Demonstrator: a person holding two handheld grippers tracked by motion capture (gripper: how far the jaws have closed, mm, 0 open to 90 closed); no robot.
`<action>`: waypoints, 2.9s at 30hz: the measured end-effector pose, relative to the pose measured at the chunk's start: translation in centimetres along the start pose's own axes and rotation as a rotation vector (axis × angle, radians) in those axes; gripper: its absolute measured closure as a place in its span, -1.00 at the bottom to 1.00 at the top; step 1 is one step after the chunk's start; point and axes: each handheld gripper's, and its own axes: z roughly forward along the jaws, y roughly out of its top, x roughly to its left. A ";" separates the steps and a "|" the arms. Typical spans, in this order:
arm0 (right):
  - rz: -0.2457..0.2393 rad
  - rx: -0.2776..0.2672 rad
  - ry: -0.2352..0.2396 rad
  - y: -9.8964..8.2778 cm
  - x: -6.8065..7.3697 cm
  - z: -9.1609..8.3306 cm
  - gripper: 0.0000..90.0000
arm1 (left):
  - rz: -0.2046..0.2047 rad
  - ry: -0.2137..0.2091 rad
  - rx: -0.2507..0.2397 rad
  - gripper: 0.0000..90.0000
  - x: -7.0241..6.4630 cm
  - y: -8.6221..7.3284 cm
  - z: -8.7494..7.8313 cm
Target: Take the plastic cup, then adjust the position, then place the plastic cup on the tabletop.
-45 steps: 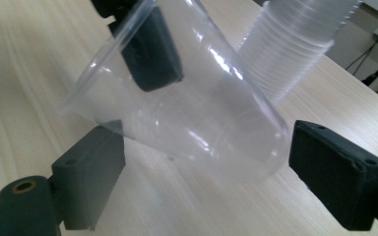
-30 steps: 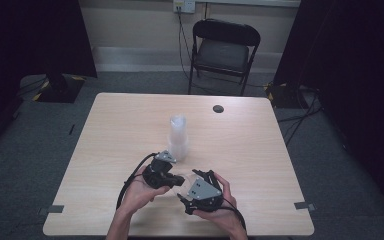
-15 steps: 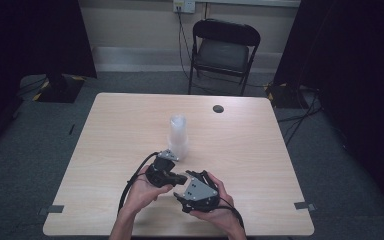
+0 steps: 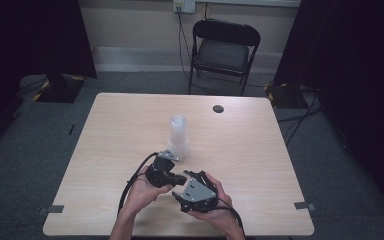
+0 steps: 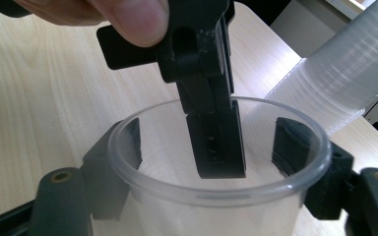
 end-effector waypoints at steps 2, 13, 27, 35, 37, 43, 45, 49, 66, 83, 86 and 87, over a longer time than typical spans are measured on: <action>-0.003 -0.005 -0.008 0.0 0.0 0.0 -0.38 | -0.015 -0.002 -0.011 0.94 0.1 0.0 -0.2; -0.020 0.002 -0.023 0.3 0.1 0.0 -0.39 | -0.022 0.005 -0.001 0.95 0.1 0.0 -0.2; -0.012 -0.003 -0.032 0.2 -0.2 -0.2 -0.33 | -0.001 0.033 -0.051 0.89 -0.1 -0.1 -0.3; 0.024 -0.020 -0.047 0.2 -0.8 -0.4 -0.33 | -0.004 0.034 -0.118 0.71 0.0 -0.3 -0.6; 0.034 -0.024 -0.049 0.2 -1.0 -0.4 -0.33 | -0.001 0.067 -0.146 0.55 0.0 -0.4 -0.7; 0.077 -0.022 -0.030 0.3 -1.6 -0.4 -0.33 | 0.002 0.072 -0.175 0.47 0.1 -0.5 -0.8; 0.080 -0.022 -0.030 0.3 -1.7 -0.5 -0.33 | 0.015 0.079 -0.179 0.45 0.0 -0.5 -0.8; 0.096 -0.029 -0.032 0.3 -1.9 -0.5 -0.33 | 0.031 0.094 -0.192 0.34 -0.2 -0.5 -0.8; 0.200 -0.050 -0.007 0.0 -2.5 -0.4 -0.33 | -0.014 0.131 -0.341 -0.12 0.2 -1.7 -1.9; 0.390 -0.040 -0.053 -2.1 -5.1 -0.4 -0.32 | -0.041 0.177 -0.434 -0.34 0.8 -2.9 -3.2; 0.413 -0.047 -0.059 -2.2 -5.4 -0.6 -0.32 | -0.041 0.188 -0.428 -0.34 1.0 -3.1 -3.2; 0.417 -0.049 -0.064 -2.3 -5.5 -0.6 -0.32 | -0.039 0.191 -0.431 -0.34 1.0 -3.2 -3.2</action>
